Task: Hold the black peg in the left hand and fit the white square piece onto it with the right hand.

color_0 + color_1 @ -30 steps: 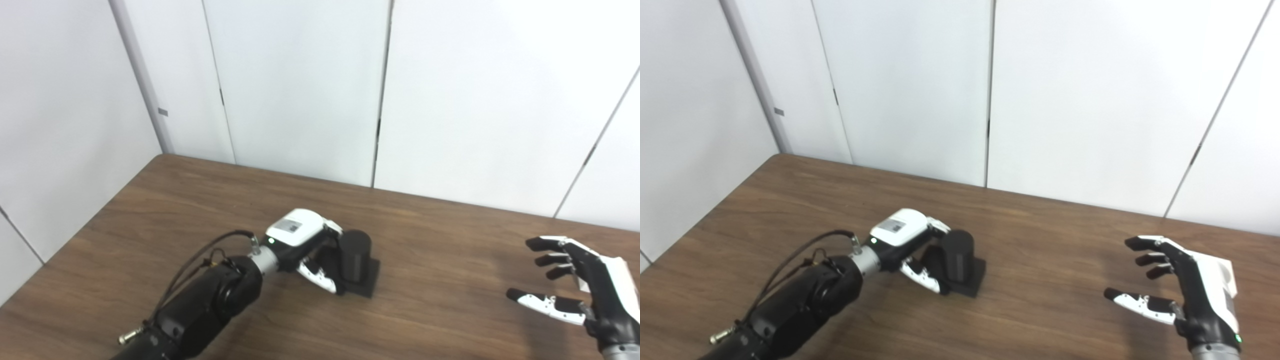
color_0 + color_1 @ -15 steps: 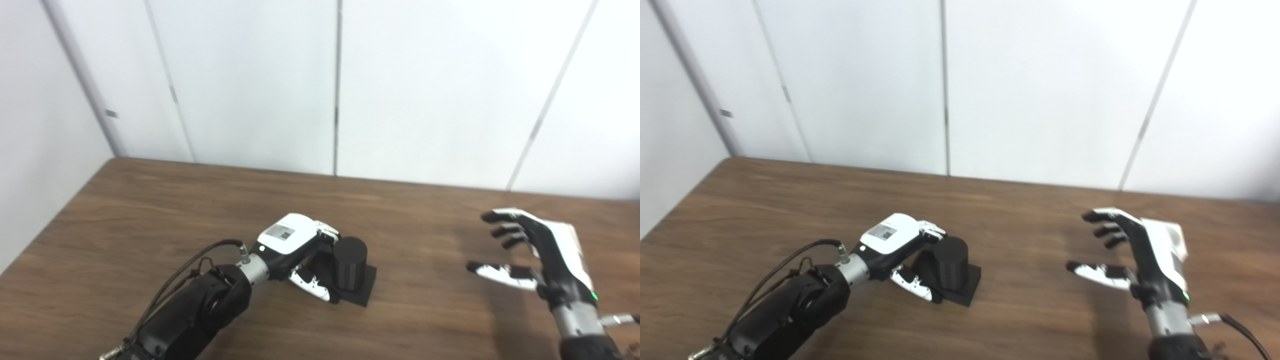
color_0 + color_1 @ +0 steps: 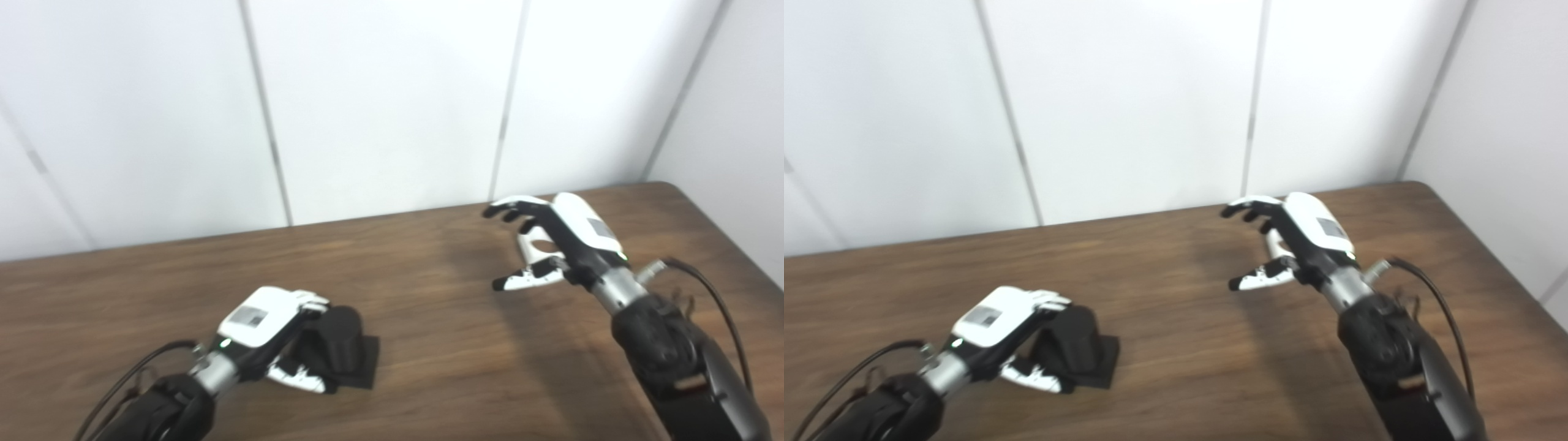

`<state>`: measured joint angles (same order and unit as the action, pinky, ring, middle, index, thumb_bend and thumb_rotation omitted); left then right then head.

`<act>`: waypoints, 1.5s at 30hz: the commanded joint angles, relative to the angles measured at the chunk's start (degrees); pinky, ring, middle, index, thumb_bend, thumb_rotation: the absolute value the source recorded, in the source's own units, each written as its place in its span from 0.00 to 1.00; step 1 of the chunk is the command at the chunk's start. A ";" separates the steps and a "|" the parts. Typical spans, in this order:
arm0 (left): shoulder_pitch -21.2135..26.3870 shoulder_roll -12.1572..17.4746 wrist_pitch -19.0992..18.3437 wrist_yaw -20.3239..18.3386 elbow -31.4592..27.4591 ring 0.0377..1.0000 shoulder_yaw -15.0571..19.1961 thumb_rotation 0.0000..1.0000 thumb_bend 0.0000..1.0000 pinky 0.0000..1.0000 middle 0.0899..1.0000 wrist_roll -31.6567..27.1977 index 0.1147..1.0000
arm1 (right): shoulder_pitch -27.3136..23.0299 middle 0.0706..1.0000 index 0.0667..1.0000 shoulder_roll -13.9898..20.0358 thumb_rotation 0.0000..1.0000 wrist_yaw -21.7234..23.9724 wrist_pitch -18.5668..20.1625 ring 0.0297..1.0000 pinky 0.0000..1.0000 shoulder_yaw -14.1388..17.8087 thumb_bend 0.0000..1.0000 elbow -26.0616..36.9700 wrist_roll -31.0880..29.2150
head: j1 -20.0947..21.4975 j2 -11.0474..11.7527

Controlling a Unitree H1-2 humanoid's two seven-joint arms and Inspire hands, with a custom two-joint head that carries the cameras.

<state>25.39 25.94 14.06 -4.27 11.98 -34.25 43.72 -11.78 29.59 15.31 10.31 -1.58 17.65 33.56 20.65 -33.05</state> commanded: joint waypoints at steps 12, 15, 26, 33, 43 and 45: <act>-4.06 3.34 6.27 0.46 7.79 0.79 -3.61 0.06 0.52 0.71 0.76 4.78 0.42 | -13.03 0.91 0.85 12.65 0.14 17.07 9.43 0.92 0.91 -5.22 0.92 -0.90 12.88 | 7.81 4.08; -4.02 3.53 7.18 1.74 9.19 0.79 -3.77 0.07 0.52 0.72 0.77 5.05 0.42 | -14.96 0.93 0.86 13.02 0.16 17.93 9.81 0.95 0.98 -7.02 0.91 -4.12 16.19 | 8.36 4.23; -3.93 4.11 9.43 3.26 11.30 0.80 -4.04 0.07 0.52 0.75 0.79 5.18 0.43 | -20.11 0.93 0.87 11.84 0.15 16.98 8.61 0.95 1.00 -9.72 0.92 -14.94 20.60 | 8.86 4.36; -3.95 4.34 10.25 4.29 11.75 0.81 -3.78 0.07 0.52 0.77 0.78 5.21 0.43 | -22.83 0.93 0.86 9.91 0.13 14.71 9.41 0.94 1.00 -12.47 0.89 -22.14 22.82 | 8.50 3.98; -4.51 4.82 9.02 2.15 9.29 0.81 -3.56 0.07 0.52 0.77 0.78 4.50 0.43 | -24.92 0.92 0.84 8.09 0.17 11.92 8.58 0.92 0.94 -14.91 0.92 -29.37 22.58 | 8.02 3.39; -4.58 4.94 8.95 2.07 8.79 0.80 -3.56 0.07 0.52 0.76 0.78 4.54 0.43 | -25.19 0.92 0.84 7.89 0.17 11.76 8.52 0.91 0.94 -15.35 0.91 -30.44 22.41 | 7.94 3.29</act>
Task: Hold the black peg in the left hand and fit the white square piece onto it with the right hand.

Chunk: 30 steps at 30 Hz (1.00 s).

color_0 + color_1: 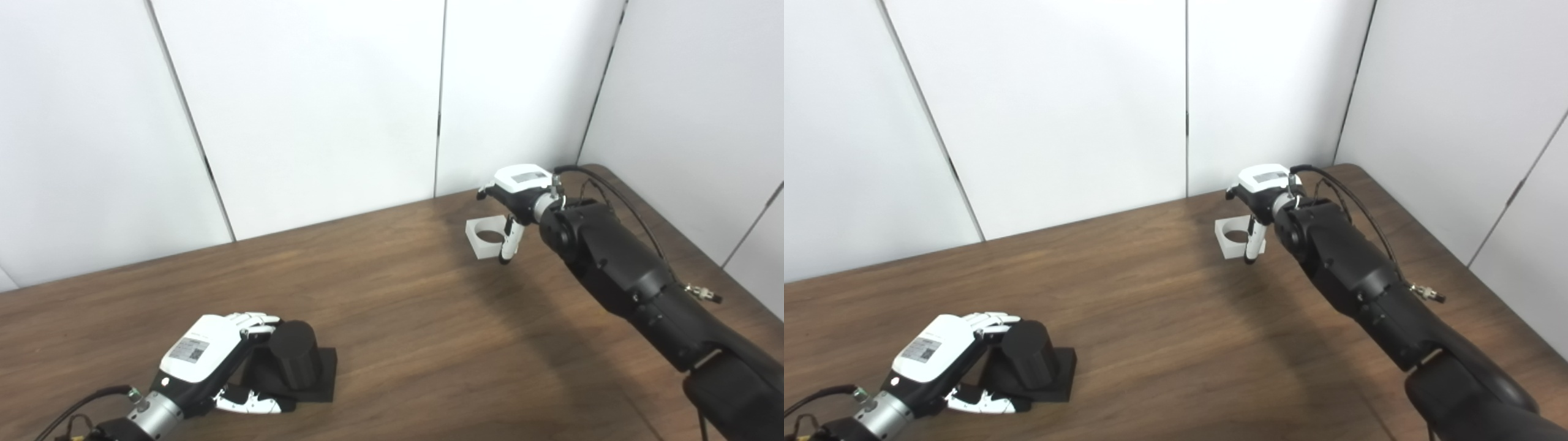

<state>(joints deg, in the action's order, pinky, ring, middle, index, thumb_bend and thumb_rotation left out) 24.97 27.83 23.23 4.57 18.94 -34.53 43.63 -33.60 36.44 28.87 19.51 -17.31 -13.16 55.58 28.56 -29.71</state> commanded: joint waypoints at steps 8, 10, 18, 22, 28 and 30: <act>-4.80 3.24 -0.93 -7.54 0.09 0.79 -2.98 0.06 0.52 0.75 0.78 4.07 0.42 | -3.94 0.91 0.82 0.25 0.16 -2.29 -0.66 0.90 0.95 -1.08 0.88 -2.70 -0.24 | -0.14 -0.19; -5.06 3.38 -1.28 -7.88 -0.56 0.79 -2.87 0.06 0.52 0.75 0.78 3.93 0.42 | -4.22 0.91 0.82 0.29 0.18 -1.62 -0.48 0.91 0.95 -1.84 0.86 -3.50 0.04 | -0.31 -0.40; -5.63 3.94 -1.54 -8.33 -1.72 0.79 -2.64 0.06 0.52 0.75 0.77 3.35 0.42 | -4.66 0.89 0.78 0.66 0.21 -2.16 -0.56 0.89 0.91 -3.40 0.86 -6.86 0.00 | -0.40 -0.96; -5.81 4.02 -1.61 -8.17 -2.18 0.78 -2.52 0.06 0.52 0.74 0.76 3.39 0.42 | -4.89 0.88 0.71 0.84 0.24 -2.17 -0.17 0.89 0.92 -4.01 0.84 -8.24 0.01 | -0.46 -1.14; -6.02 4.18 -2.28 -9.31 -3.33 0.79 -2.40 0.06 0.52 0.74 0.77 3.20 0.42 | -4.68 0.78 0.50 1.16 0.19 -1.16 0.89 0.84 0.90 -3.87 0.64 -7.55 -0.59 | -0.69 -1.47; -6.07 4.17 -2.45 -9.53 -3.38 0.79 -2.26 0.06 0.52 0.74 0.77 2.99 0.42 | -4.90 0.77 0.46 1.26 0.15 -0.48 1.48 0.84 0.92 -4.15 0.54 -7.53 -0.34 | -0.69 -1.47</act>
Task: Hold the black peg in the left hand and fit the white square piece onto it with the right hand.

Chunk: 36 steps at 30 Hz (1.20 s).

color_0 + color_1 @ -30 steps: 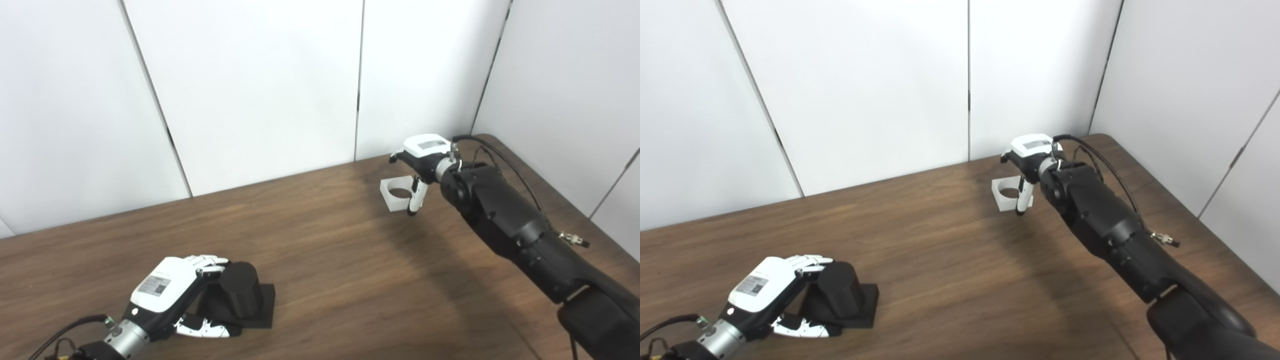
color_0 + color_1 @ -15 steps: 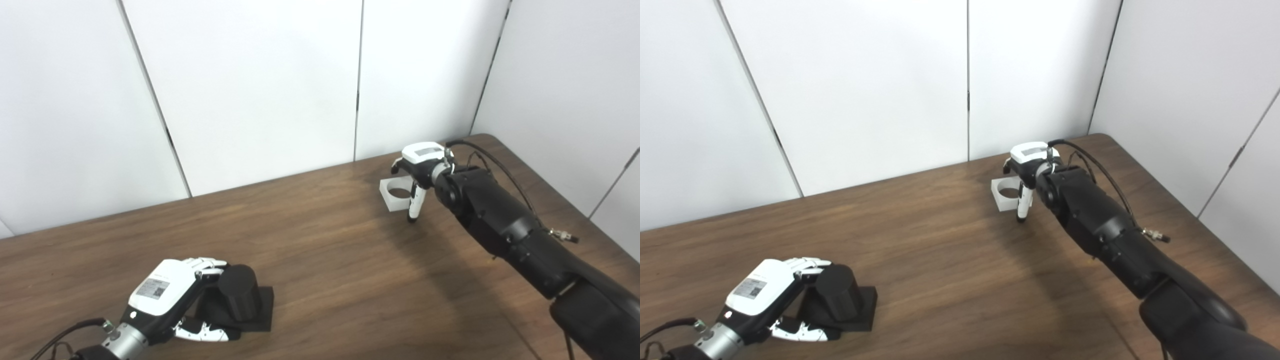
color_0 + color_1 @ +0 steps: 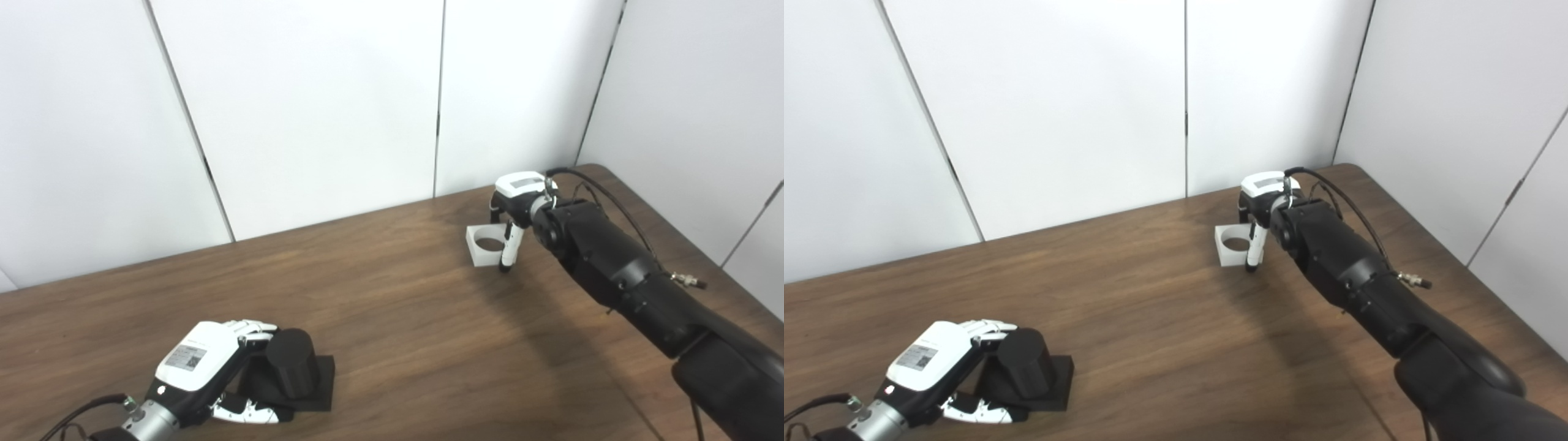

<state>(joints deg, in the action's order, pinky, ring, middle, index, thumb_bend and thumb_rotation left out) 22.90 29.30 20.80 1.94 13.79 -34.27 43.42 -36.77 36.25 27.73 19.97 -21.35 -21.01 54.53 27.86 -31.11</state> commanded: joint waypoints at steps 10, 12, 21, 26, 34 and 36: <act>-3.70 2.56 -0.38 -7.67 1.35 0.78 -2.35 0.06 0.52 0.73 0.77 3.26 0.42 | -1.90 0.78 0.46 2.45 0.15 2.27 0.33 0.87 0.97 0.44 0.52 1.31 -0.82 | -0.72 -0.62; -3.76 2.52 -0.60 -7.85 0.94 0.78 -2.35 0.06 0.52 0.72 0.76 3.41 0.42 | -1.59 0.79 0.46 2.50 0.15 1.43 0.05 0.88 0.99 1.16 0.52 1.77 -1.61 | -1.01 -0.68; -4.21 1.94 -1.58 -8.23 -0.62 0.76 -2.17 0.06 0.52 0.71 0.76 3.35 0.42 | 0.41 0.75 0.44 3.23 0.13 -3.29 -5.01 0.86 1.00 4.53 0.52 7.96 -6.01 | -5.00 -1.96; -4.12 1.57 -1.75 -8.45 -0.74 0.77 -2.29 0.06 0.52 0.71 0.76 3.50 0.42 | 1.30 0.76 0.44 3.55 0.13 -1.77 -5.34 0.87 1.00 5.45 0.52 14.77 -6.77 | -8.43 -2.45; -3.72 0.25 -3.68 -9.66 -0.94 0.78 -3.13 0.07 0.52 0.73 0.77 4.32 0.42 | 1.65 0.75 0.44 3.78 0.14 0.89 -7.54 0.86 0.95 6.29 0.52 25.13 -9.14 | -15.50 -3.88; -3.62 -0.10 -3.99 -9.64 -0.88 0.78 -3.22 0.07 0.52 0.74 0.77 4.55 0.42 | 1.51 0.75 0.44 3.61 0.14 1.82 -7.56 0.87 0.95 6.37 0.52 27.15 -9.04 | -16.53 -4.15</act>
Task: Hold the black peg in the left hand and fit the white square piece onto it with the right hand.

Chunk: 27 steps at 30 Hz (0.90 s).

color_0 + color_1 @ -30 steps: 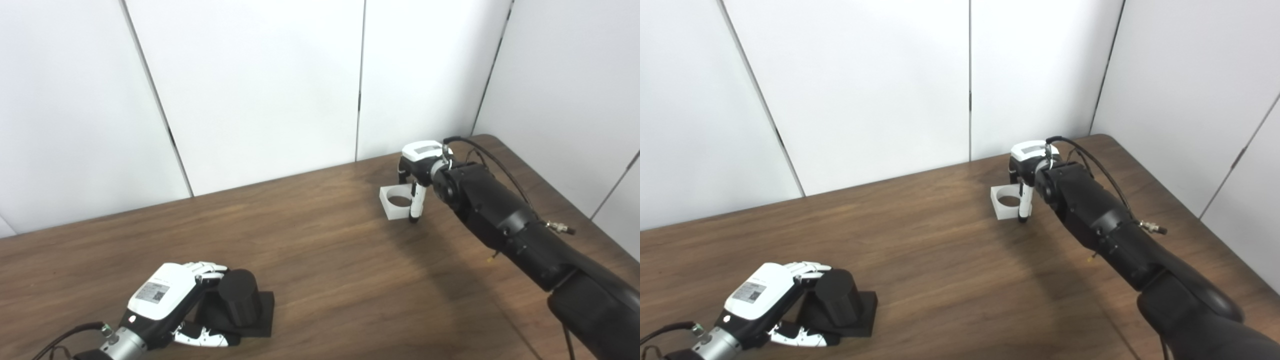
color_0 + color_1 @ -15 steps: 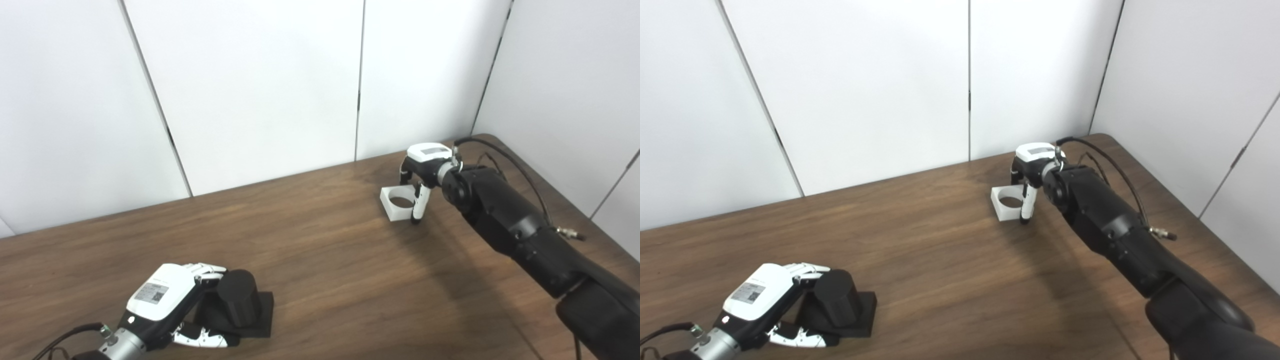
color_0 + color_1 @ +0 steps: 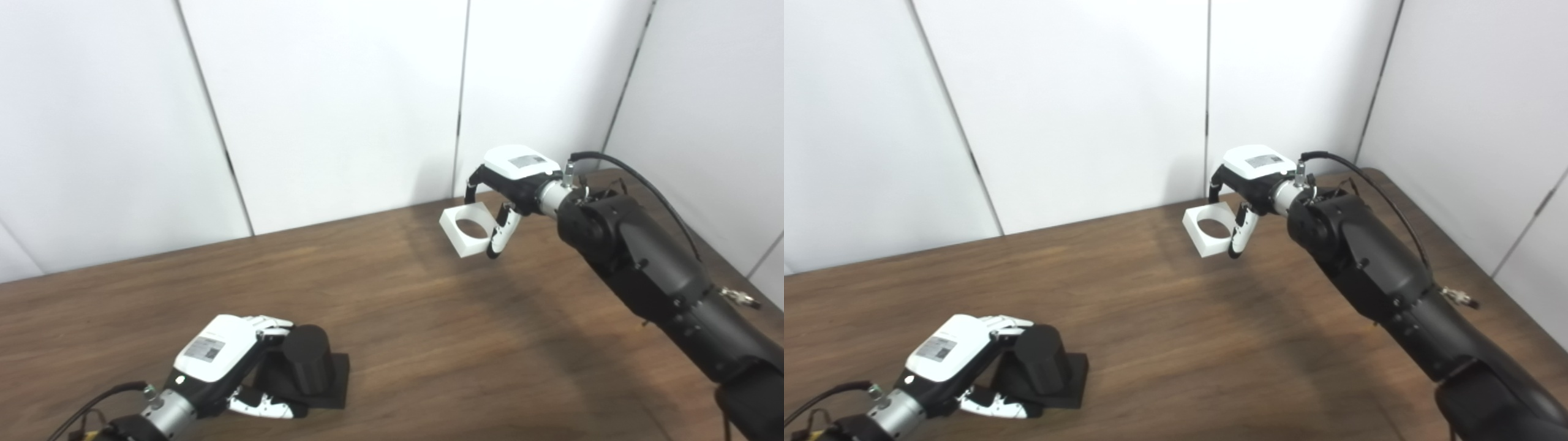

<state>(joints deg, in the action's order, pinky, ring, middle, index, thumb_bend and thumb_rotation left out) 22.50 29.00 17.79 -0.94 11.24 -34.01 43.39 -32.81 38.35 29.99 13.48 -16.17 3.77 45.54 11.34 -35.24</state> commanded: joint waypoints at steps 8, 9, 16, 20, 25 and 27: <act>-2.72 -1.57 -2.36 -6.49 2.32 0.79 -3.78 0.07 0.52 0.72 0.77 4.56 0.42 | -2.41 0.74 0.44 1.27 0.14 1.82 -3.17 0.85 0.92 1.30 0.52 8.76 -0.35 | -8.14 -2.26; -2.62 -1.79 -2.49 -6.48 2.46 0.79 -3.81 0.07 0.52 0.72 0.77 4.58 0.42 | -2.42 0.73 0.44 1.26 0.14 2.01 -3.86 0.85 0.92 1.25 0.52 9.43 -0.76 | -8.60 -2.33; -1.89 -2.62 -3.98 -7.80 2.12 0.81 -4.24 0.08 0.52 0.75 0.78 5.10 0.43 | -1.58 0.72 0.44 -0.50 0.13 3.38 -5.61 0.82 0.87 1.56 0.52 15.42 -3.88 | -11.48 -3.11; -1.80 -2.99 -4.81 -7.93 1.97 0.82 -4.34 0.08 0.52 0.77 0.78 5.26 0.43 | -1.61 0.72 0.44 -2.13 0.13 4.84 -5.65 0.82 0.87 0.96 0.52 17.77 -3.75 | -12.06 -3.49; -1.78 -3.41 -5.23 -7.83 1.89 0.83 -4.41 0.08 0.52 0.77 0.78 5.46 0.43 | -1.83 0.73 0.44 -5.14 0.14 7.01 -5.47 0.82 0.86 -0.04 0.52 19.85 -3.38 | -12.36 -3.79; -1.79 -3.53 -5.36 -7.94 1.85 0.82 -4.54 0.08 0.52 0.77 0.78 5.58 0.43 | -1.73 0.73 0.44 -6.17 0.14 7.49 -5.63 0.82 0.85 -0.24 0.52 20.29 -3.45 | -12.61 -3.83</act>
<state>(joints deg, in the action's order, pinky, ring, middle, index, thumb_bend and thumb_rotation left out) 23.20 26.36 13.91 -2.40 11.02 -34.45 43.80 -32.00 31.89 37.91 8.48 -17.27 21.90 41.96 -1.23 -39.02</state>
